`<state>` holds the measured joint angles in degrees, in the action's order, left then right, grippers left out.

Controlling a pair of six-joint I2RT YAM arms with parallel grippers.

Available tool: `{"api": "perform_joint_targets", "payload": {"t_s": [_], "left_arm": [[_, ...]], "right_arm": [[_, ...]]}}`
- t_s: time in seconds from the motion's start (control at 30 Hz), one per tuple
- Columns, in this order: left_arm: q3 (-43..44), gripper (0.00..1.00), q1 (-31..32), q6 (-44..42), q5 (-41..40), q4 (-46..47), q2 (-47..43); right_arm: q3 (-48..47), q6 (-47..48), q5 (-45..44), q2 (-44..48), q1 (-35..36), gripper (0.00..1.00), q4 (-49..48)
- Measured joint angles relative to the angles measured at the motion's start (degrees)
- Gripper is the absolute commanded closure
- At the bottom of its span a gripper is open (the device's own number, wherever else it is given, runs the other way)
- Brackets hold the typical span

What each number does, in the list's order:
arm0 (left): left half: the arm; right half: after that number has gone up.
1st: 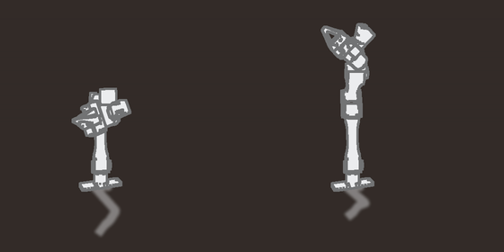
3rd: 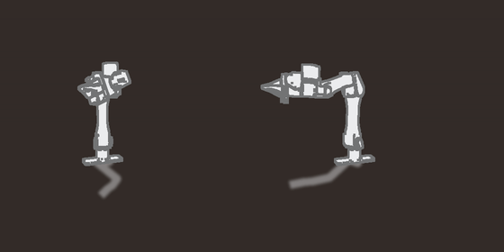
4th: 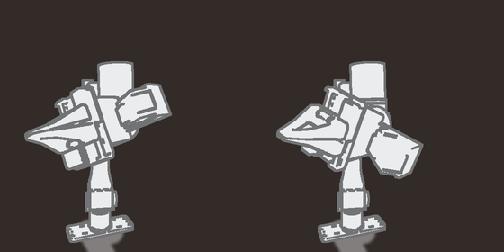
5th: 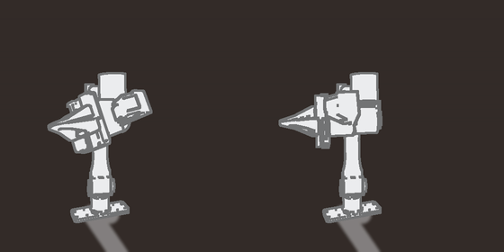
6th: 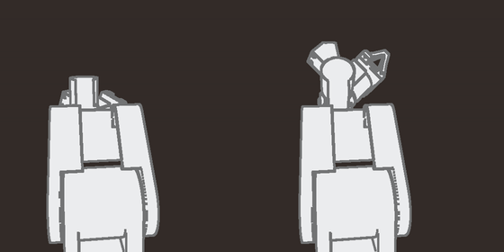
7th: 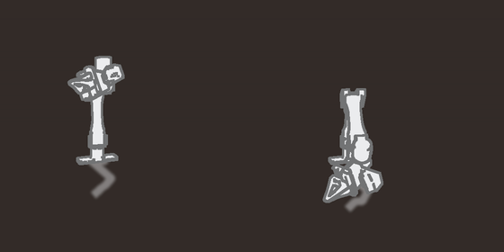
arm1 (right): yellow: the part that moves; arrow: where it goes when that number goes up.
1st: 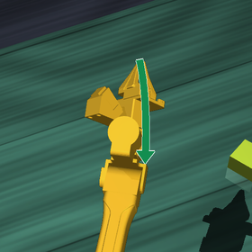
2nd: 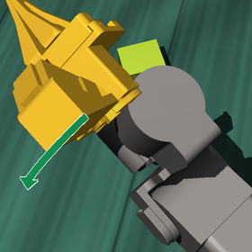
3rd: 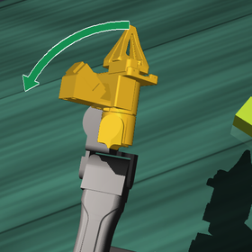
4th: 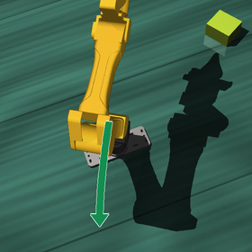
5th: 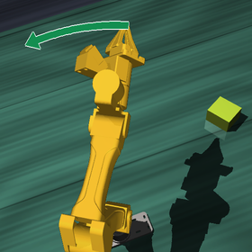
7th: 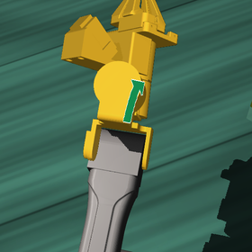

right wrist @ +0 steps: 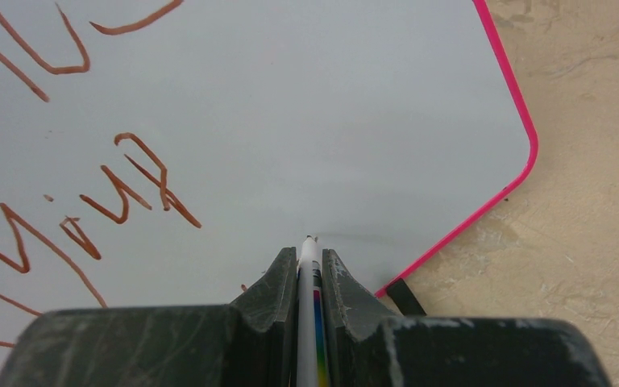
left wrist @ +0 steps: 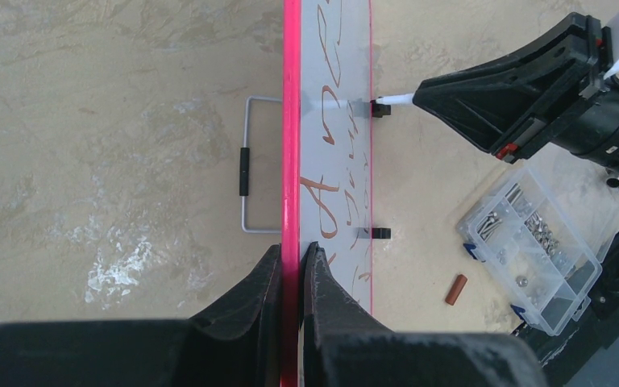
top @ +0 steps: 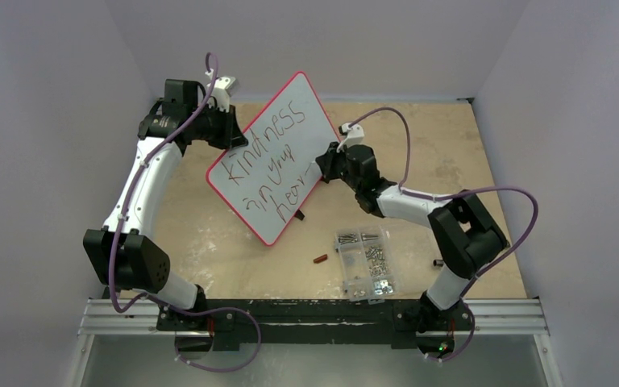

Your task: Write a sentence on the whiteboard

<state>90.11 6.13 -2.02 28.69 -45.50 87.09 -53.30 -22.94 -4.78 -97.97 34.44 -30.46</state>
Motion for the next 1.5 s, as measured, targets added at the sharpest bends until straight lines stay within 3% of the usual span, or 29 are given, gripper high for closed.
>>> {"api": "perform_joint_targets", "payload": {"t_s": [0.27,0.73,1.13,1.5], "left_arm": [[0.00,1.00,0.00,0.00,0.00,-0.02,0.00],[0.00,1.00,0.00,0.00,-0.15,-0.07,-0.07],[0.00,1.00,0.00,0.00,-0.13,-0.17,-0.13],[0.00,1.00,0.00,0.00,-0.44,-0.17,-0.48]], "right_arm": [[0.74,-1.20,2.10,3.08,0.02,1.00,-1.53],[0.96,-2.19,4.28,-0.33,-0.04,1.00,-2.54],[7.78,-2.62,4.28,-0.39,0.00,1.00,-3.41],[5.46,-2.38,3.06,-1.95,-0.02,1.00,-2.67]]}}
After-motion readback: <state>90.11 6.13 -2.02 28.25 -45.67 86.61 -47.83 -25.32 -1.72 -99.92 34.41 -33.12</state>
